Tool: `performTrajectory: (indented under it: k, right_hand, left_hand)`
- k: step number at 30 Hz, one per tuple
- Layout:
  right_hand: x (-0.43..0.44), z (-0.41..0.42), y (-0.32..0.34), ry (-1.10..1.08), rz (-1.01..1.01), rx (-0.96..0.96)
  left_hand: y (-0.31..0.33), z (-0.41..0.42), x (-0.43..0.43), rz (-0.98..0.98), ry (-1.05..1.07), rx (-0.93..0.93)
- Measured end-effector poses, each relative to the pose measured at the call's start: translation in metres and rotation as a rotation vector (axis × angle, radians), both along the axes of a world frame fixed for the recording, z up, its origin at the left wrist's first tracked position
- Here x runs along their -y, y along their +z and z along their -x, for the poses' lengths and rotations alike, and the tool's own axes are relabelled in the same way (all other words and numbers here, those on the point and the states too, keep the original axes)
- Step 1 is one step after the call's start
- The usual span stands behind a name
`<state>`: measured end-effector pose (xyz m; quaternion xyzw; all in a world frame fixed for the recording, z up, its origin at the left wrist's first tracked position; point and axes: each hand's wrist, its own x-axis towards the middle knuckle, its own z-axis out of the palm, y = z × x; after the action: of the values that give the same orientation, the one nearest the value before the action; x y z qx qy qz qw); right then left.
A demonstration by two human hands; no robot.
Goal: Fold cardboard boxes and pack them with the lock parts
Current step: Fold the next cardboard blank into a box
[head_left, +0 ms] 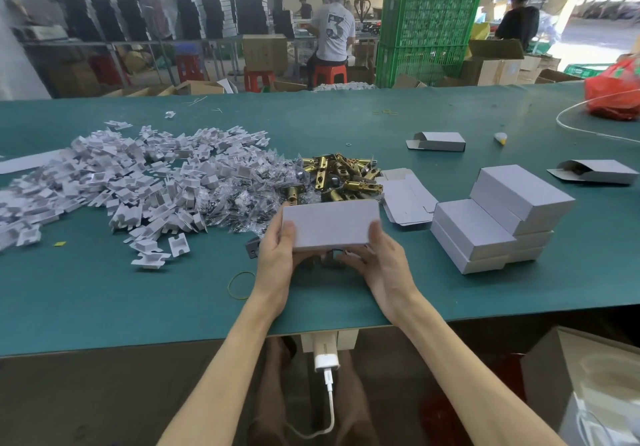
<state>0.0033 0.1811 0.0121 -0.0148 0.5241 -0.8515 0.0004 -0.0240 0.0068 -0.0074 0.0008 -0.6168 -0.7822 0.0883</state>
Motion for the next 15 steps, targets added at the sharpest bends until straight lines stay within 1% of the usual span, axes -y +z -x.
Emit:
performTrajectory:
  k: [2, 3, 5, 7, 9, 11, 12, 15]
  right_hand:
    - [-0.006, 0.002, -0.001, -0.026, 0.073, 0.003]
    - [-0.006, 0.003, -0.003, -0.022, 0.062, -0.012]
    - [-0.003, 0.002, -0.006, 0.003, -0.080, -0.074]
    - [0.000, 0.000, -0.008, 0.041, -0.278, -0.161]
    - [0.002, -0.002, -0.009, 0.119, -0.378, -0.197]
    - [0.003, -0.002, -0.009, 0.125, -0.382, -0.211]
    - [0.004, -0.002, -0.009, 0.102, -0.372, -0.208]
    - [0.003, -0.002, -0.008, 0.035, -0.272, -0.156]
  left_hand:
    - [0.002, -0.002, 0.001, -0.088, 0.064, 0.025]
    - [0.005, -0.004, 0.001, -0.132, 0.079, 0.044]
    - [0.008, -0.008, 0.001, -0.145, 0.054, 0.051]
    - [0.007, -0.010, -0.001, -0.054, 0.030, 0.014]
    - [0.004, -0.010, 0.000, 0.046, 0.065, -0.011]
    - [0.001, -0.009, 0.002, 0.093, 0.067, -0.018]
    - [0.001, -0.010, 0.002, 0.120, 0.034, -0.028]
    - [0.005, -0.014, -0.001, 0.189, -0.048, -0.059]
